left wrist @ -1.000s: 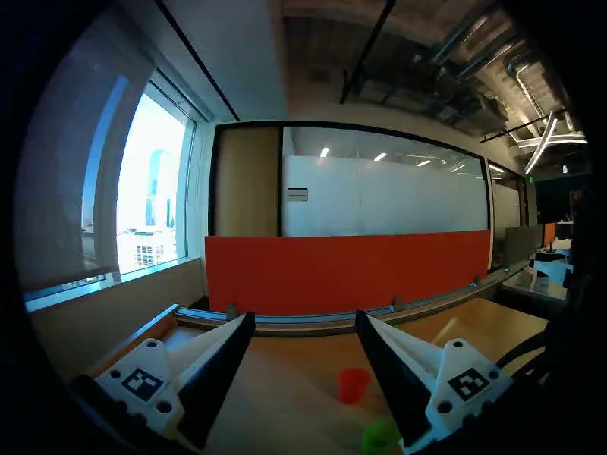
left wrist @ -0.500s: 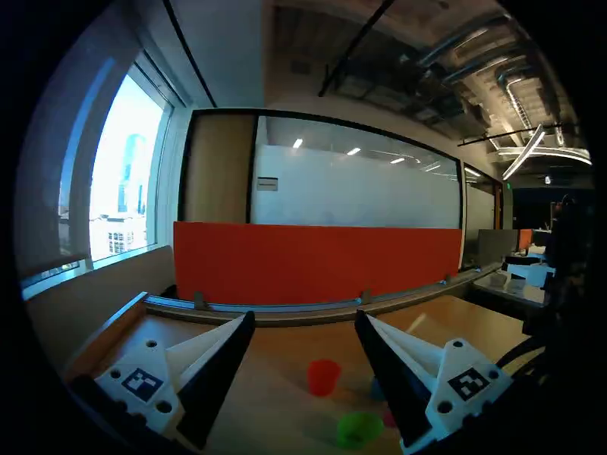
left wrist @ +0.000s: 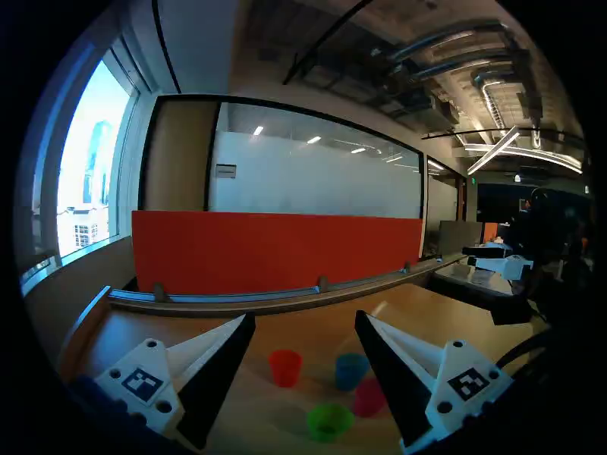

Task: Pour water

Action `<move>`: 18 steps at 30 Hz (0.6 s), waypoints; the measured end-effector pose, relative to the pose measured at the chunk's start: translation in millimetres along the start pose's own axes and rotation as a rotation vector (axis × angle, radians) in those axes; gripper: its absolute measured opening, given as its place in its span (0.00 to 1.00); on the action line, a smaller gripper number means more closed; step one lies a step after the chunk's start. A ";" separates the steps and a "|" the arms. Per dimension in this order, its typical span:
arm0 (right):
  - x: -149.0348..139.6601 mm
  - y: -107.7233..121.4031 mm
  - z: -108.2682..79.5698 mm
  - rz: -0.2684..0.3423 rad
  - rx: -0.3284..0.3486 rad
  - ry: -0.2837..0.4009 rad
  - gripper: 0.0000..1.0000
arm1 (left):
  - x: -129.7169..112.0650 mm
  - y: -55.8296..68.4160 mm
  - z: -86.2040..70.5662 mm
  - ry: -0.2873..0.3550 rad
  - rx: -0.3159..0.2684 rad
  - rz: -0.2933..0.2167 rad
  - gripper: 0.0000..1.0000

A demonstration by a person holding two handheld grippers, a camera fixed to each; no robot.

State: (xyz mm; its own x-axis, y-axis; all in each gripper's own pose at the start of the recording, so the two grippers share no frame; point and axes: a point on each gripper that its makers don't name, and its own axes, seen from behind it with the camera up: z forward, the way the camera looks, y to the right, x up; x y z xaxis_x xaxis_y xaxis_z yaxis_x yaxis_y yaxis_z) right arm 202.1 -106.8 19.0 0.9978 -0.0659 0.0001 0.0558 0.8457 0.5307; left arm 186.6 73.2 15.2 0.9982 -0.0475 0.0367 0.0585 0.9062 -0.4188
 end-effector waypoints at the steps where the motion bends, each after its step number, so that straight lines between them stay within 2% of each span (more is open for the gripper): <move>1: -1.2 -1.1 1.3 0.002 0.011 -0.006 1.00 | -1.4 1.1 0.4 -0.005 -0.003 0.004 0.97; 6: -6.8 -4.7 7.0 0.000 0.059 -0.033 1.00 | -8.7 9.1 2.9 -0.032 -0.034 0.012 0.98; 18: -21.8 -3.7 19.8 -0.044 0.112 -0.109 1.00 | -25.1 20.0 10.3 -0.081 -0.086 0.024 0.98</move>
State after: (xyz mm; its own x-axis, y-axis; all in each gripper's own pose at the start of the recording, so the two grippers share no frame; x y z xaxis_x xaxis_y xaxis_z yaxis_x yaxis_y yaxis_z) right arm 179.5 -118.9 33.7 0.9844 -0.1642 0.0633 0.0894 0.7765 0.6237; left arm 162.6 96.8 15.2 0.9952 0.0115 0.0972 0.0385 0.8671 -0.4967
